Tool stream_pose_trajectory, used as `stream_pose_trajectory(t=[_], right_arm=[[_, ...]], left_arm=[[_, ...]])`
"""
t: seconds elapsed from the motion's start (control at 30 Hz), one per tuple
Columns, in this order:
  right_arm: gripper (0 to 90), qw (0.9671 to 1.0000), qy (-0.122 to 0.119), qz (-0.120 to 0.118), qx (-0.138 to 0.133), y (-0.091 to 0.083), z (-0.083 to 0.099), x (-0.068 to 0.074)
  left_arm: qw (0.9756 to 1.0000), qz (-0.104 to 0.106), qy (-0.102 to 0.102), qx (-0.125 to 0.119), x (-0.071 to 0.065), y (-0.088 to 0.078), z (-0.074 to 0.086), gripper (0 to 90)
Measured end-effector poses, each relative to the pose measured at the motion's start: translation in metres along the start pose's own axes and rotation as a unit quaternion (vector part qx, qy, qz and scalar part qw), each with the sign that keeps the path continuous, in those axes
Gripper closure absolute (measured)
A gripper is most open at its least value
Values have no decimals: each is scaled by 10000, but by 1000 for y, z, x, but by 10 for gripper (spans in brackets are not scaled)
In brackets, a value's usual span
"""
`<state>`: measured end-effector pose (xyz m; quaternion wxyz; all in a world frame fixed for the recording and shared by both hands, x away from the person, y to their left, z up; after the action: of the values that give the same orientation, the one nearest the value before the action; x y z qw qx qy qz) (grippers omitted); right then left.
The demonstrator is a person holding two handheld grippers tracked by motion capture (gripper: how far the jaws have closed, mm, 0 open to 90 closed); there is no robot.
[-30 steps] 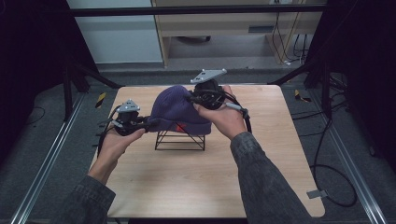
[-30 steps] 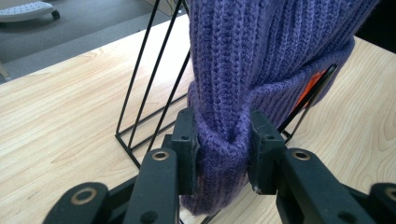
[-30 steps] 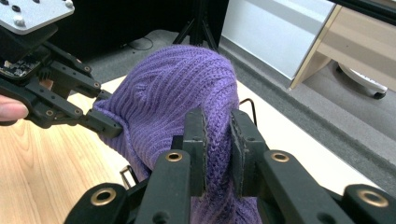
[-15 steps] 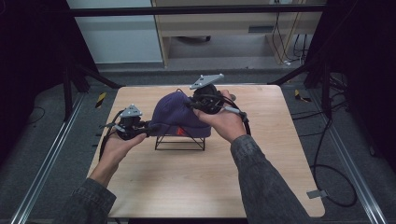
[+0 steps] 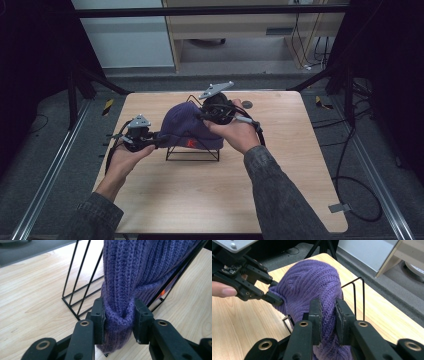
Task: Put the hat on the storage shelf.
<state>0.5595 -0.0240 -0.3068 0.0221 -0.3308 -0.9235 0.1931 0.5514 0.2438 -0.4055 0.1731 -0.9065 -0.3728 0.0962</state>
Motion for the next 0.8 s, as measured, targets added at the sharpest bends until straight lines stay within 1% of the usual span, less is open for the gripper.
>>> stream_pose_trajectory(t=[0.43,0.5,0.57,0.63,0.73,0.8], right_arm=[[769,10000,-1,-53,81,0,3,1],[769,9999,-7,-63,84,1,3,1],[769,9999,-6,-83,115,2,4,3],[768,9998,-11,-103,142,3,5,3],[768,9998,0,-120,163,4,7,4],[768,9998,4,-128,177,6,8,5]], left_arm=[[10000,10,24,49,1,0,3,660],[10000,7,31,70,1,1,4,657],[10000,3,-14,66,2,2,7,656],[9999,-6,26,113,4,2,8,657],[9999,-11,-13,110,4,2,10,656],[9999,-2,5,132,5,3,12,655]])
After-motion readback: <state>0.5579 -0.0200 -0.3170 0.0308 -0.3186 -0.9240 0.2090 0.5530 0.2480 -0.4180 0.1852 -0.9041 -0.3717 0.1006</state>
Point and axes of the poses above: each handheld gripper's, and its own axes: y roughly forward along the jaws, z roughly out of its underside, x roughly to its left, the point moved 1 cm from there along y, roughly forward along the jaws, and after that the axes turned 13 degrees about -x, right-handed, at the moved point
